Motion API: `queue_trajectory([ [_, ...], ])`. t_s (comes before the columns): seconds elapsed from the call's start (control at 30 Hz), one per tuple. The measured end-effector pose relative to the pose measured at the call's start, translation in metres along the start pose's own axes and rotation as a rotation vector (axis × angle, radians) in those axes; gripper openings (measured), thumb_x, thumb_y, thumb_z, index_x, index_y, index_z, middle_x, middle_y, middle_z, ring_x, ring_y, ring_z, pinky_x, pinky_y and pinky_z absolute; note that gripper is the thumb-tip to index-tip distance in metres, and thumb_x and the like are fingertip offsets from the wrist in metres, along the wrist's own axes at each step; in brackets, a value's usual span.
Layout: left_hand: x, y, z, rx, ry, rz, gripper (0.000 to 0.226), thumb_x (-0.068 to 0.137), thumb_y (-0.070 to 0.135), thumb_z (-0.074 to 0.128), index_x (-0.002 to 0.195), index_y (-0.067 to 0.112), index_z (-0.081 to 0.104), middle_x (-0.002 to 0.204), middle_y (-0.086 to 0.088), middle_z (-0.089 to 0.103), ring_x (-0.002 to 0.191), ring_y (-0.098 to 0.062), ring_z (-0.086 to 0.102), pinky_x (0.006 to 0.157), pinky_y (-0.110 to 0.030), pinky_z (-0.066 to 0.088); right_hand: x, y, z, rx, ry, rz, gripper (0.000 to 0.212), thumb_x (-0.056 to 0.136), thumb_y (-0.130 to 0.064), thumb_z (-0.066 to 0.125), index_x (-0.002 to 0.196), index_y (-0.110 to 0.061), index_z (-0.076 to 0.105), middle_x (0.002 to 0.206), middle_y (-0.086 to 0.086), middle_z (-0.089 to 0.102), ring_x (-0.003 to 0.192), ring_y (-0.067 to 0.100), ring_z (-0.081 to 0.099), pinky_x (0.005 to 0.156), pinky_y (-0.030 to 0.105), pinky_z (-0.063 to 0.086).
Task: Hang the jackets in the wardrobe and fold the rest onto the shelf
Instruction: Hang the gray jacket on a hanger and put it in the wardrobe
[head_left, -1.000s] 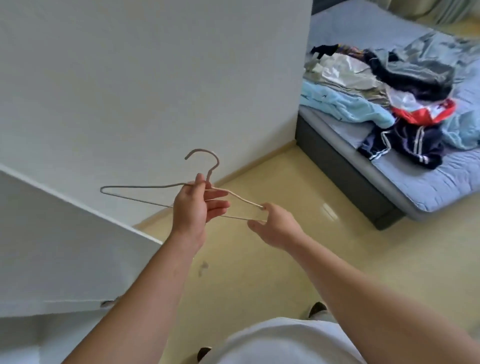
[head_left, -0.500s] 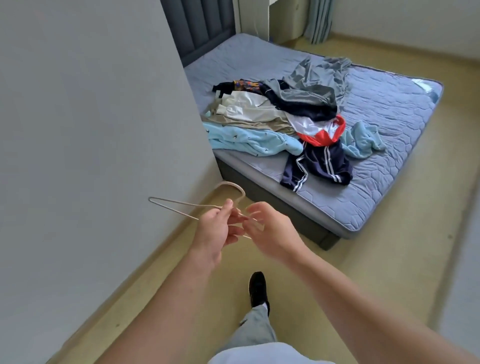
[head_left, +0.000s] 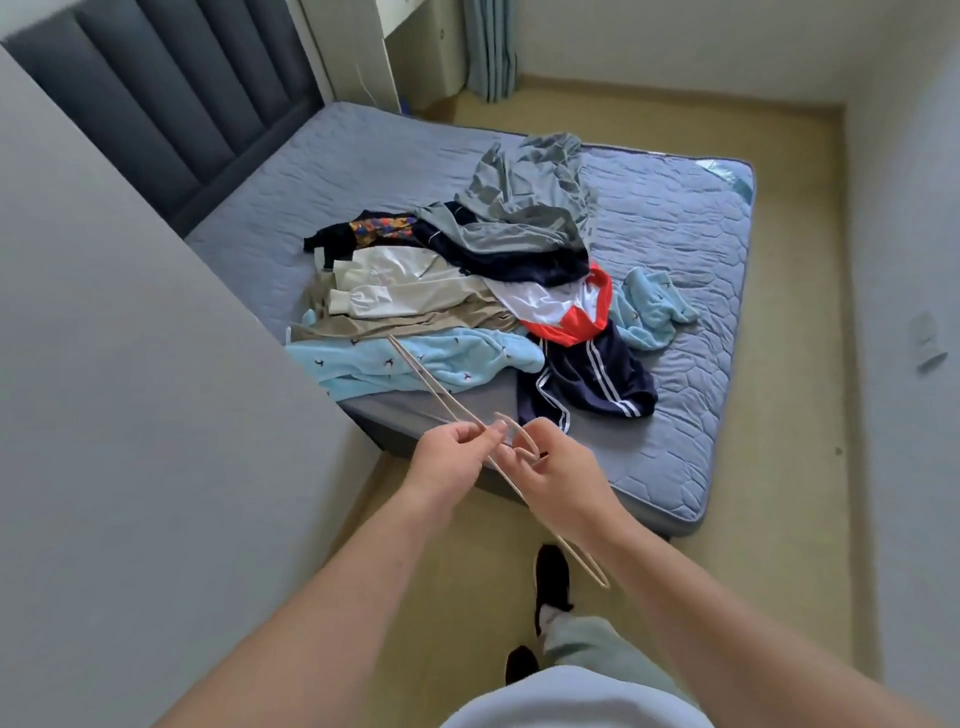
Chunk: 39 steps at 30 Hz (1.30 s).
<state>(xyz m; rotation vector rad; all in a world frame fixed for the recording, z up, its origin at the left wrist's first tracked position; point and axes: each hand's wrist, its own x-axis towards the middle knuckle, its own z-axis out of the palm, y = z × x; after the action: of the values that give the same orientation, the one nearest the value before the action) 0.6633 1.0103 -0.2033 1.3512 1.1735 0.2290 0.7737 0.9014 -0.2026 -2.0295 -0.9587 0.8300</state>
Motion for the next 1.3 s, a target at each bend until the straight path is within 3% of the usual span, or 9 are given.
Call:
queue_trajectory([
  [0.1, 0.054, 0.016, -0.002, 0.067, -0.034, -0.058, 0.031, 0.097, 0.047, 0.062, 0.093, 0.02, 0.077, 0.053, 0.017, 0.052, 0.048, -0.002, 0.042, 0.049, -0.021, 0.033, 0.062, 0.011, 0.008, 0.043, 0.052, 0.089, 0.018, 0.098, -0.041, 0.056, 0.09, -0.026, 0.05, 0.082, -0.014, 0.062, 0.076, 0.001, 0.057, 0.062, 0.022, 0.041],
  [0.37, 0.2, 0.067, -0.041, 0.239, 0.098, -0.087, 0.025, 0.098, 0.04, 0.061, 0.091, 0.019, 0.073, 0.05, 0.019, 0.052, 0.057, -0.007, 0.045, 0.053, -0.026, 0.034, 0.217, 0.012, 0.023, 0.166, 0.079, 0.324, 0.009, 0.097, -0.029, 0.054, 0.092, -0.022, 0.051, 0.084, -0.006, 0.063, 0.078, 0.01, 0.058, 0.064, 0.024, 0.042],
  [0.5, 0.266, 0.1, -0.068, 0.28, 0.159, -0.037, 0.018, 0.095, 0.035, 0.067, 0.088, 0.02, 0.072, 0.078, 0.009, 0.068, 0.073, -0.01, 0.057, 0.063, -0.026, 0.04, 0.279, -0.008, 0.019, 0.162, 0.073, 0.367, 0.013, 0.096, -0.031, 0.054, 0.086, -0.027, 0.046, 0.083, -0.009, 0.062, 0.075, 0.007, 0.058, 0.058, 0.023, 0.036],
  [0.67, 0.342, 0.123, -0.091, 0.303, 0.12, -0.061, 0.014, 0.093, 0.032, 0.066, 0.085, 0.021, 0.07, 0.072, 0.007, 0.064, 0.066, -0.013, 0.053, 0.058, -0.028, 0.041, 0.344, -0.023, 0.009, 0.223, 0.174, 0.402, 0.015, 0.101, -0.031, 0.048, 0.089, -0.024, 0.042, 0.086, -0.002, 0.062, 0.077, 0.017, 0.059, 0.061, 0.03, 0.041],
  [0.8, 0.427, 0.13, -0.1, 0.4, 0.021, -0.039, 0.012, 0.095, 0.029, 0.063, 0.089, 0.021, 0.068, 0.081, 0.005, 0.066, 0.075, -0.016, 0.058, 0.064, -0.029, 0.045, 0.397, -0.03, 0.009, 0.245, 0.269, 0.459, 0.013, 0.104, -0.032, 0.042, 0.096, -0.023, 0.048, 0.091, -0.004, 0.061, 0.081, 0.008, 0.055, 0.064, 0.026, 0.04],
  [0.9, 0.501, 0.13, -0.096, 0.566, -0.064, 0.013, 0.012, 0.096, 0.03, 0.059, 0.096, 0.022, 0.067, 0.09, 0.007, 0.069, 0.085, -0.018, 0.064, 0.068, -0.03, 0.048, 0.435, -0.025, 0.016, 0.301, 0.333, 0.509, 0.021, 0.104, -0.032, 0.041, 0.088, -0.024, 0.052, 0.086, -0.005, 0.06, 0.08, 0.012, 0.056, 0.071, 0.031, 0.042],
  [1.0, 0.599, 0.122, -0.081, 0.789, -0.138, 0.134, 0.025, 0.097, 0.029, 0.053, 0.113, 0.019, 0.069, 0.111, 0.003, 0.07, 0.104, -0.02, 0.064, 0.086, -0.032, 0.048, 0.484, -0.002, 0.036, 0.318, 0.396, 0.527, 0.029, 0.104, -0.031, 0.04, 0.08, -0.019, 0.051, 0.075, -0.006, 0.054, 0.073, 0.015, 0.05, 0.07, 0.033, 0.041],
  [1.2, 0.775, 0.097, -0.053, 1.176, -0.245, 0.334, 0.042, 0.102, 0.028, 0.049, 0.14, 0.01, 0.053, 0.152, -0.006, 0.038, 0.133, -0.028, 0.047, 0.11, -0.04, 0.04, 0.572, 0.057, 0.082, 0.377, 0.482, 0.574, 0.029, 0.105, -0.035, 0.041, 0.083, -0.022, 0.053, 0.075, -0.002, 0.055, 0.075, 0.018, 0.054, 0.076, 0.04, 0.047],
  [1.3, 0.832, 0.09, -0.045, 1.336, -0.223, 0.389, 0.041, 0.102, 0.032, 0.05, 0.139, 0.013, 0.053, 0.15, -0.004, 0.039, 0.134, -0.029, 0.041, 0.106, -0.044, 0.042, 0.606, 0.078, 0.097, 0.401, 0.533, 0.569, 0.026, 0.105, -0.034, 0.042, 0.085, -0.026, 0.057, 0.08, 0.001, 0.062, 0.075, 0.009, 0.056, 0.068, 0.02, 0.045],
])
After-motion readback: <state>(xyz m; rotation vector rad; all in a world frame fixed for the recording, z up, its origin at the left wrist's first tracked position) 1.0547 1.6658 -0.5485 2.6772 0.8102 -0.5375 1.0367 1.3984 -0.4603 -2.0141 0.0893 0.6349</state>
